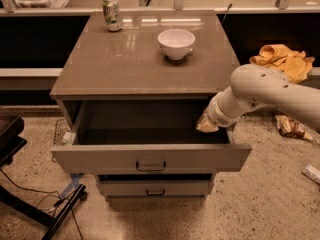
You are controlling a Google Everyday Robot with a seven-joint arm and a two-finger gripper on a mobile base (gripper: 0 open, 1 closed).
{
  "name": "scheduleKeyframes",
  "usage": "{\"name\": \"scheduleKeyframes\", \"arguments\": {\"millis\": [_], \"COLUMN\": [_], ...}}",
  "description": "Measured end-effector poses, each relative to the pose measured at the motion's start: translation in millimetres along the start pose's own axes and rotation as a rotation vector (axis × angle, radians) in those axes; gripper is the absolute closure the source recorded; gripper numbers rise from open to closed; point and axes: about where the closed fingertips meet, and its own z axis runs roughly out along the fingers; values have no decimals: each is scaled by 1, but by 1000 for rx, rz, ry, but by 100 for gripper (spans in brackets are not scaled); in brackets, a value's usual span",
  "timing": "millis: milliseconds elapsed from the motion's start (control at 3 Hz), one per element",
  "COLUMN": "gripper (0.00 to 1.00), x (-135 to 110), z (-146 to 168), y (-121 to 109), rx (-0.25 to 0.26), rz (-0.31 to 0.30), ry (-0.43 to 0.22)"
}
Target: Open top drawer
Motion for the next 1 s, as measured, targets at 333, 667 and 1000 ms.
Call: {"name": "scheduleKeyframes", "arguments": {"millis": [333, 667, 1000], "gripper": [100, 100, 100], "x": [0, 7, 21], "z": [0, -8, -33], "y": [0, 30, 78], "rx": [0, -45, -102], "rz": [0, 62, 169], "ry": [0, 19, 53]}}
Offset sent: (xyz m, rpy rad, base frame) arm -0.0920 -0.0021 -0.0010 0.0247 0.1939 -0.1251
